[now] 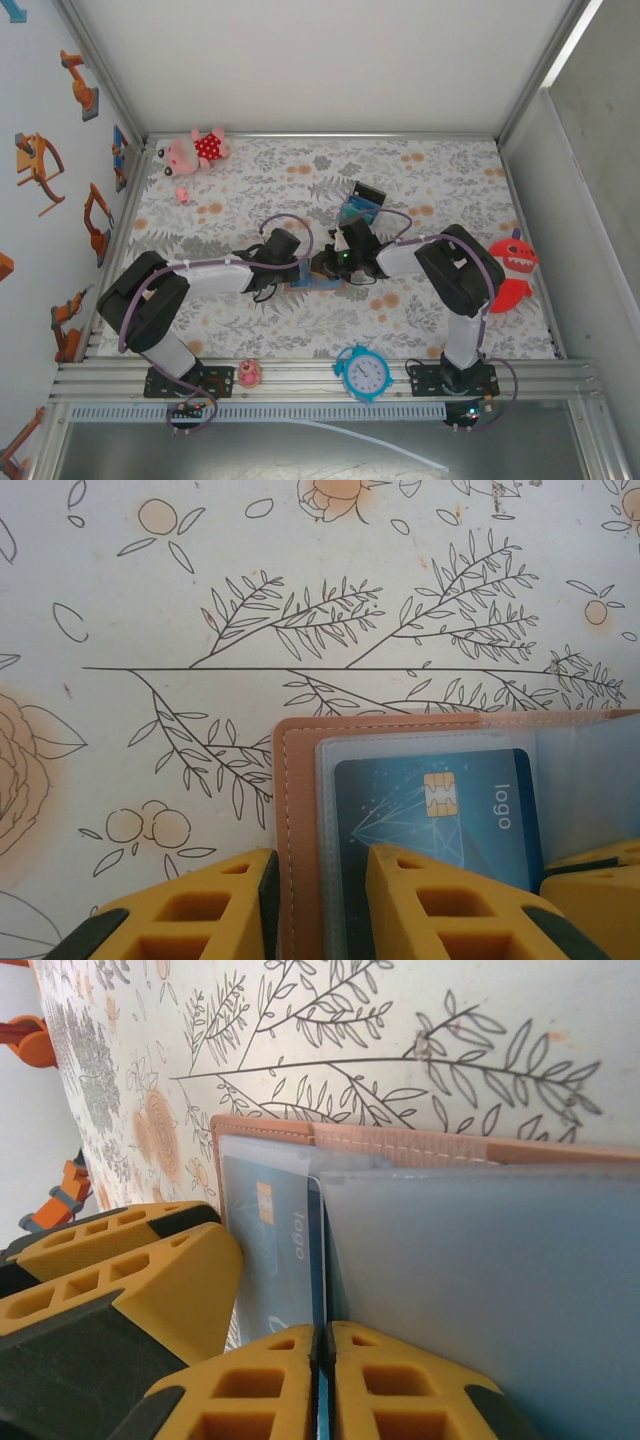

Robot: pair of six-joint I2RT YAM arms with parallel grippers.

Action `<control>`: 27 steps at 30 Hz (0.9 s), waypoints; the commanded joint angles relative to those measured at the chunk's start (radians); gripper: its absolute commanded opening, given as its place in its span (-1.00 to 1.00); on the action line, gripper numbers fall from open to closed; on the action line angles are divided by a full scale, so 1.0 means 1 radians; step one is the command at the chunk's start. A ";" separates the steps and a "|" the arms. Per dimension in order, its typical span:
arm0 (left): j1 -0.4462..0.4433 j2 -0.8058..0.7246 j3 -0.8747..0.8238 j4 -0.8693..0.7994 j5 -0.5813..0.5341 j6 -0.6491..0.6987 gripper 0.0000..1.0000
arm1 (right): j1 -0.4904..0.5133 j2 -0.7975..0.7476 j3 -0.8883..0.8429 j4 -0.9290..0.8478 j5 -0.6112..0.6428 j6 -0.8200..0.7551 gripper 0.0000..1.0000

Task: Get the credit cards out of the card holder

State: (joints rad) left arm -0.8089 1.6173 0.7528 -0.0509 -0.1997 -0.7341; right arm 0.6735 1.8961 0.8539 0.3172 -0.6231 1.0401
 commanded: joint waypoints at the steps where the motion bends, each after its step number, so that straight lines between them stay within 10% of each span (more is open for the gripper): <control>1: -0.009 0.014 0.016 -0.042 0.039 0.015 -0.42 | 0.003 0.023 -0.014 0.070 -0.024 0.029 -0.82; 27: 0.011 -0.005 0.016 -0.067 0.013 0.025 -0.41 | -0.046 -0.086 -0.020 -0.137 0.047 -0.098 -1.00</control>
State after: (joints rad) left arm -0.8074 1.6173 0.7589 -0.0673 -0.1856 -0.7296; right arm 0.6357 1.8427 0.8200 0.2481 -0.6086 0.9848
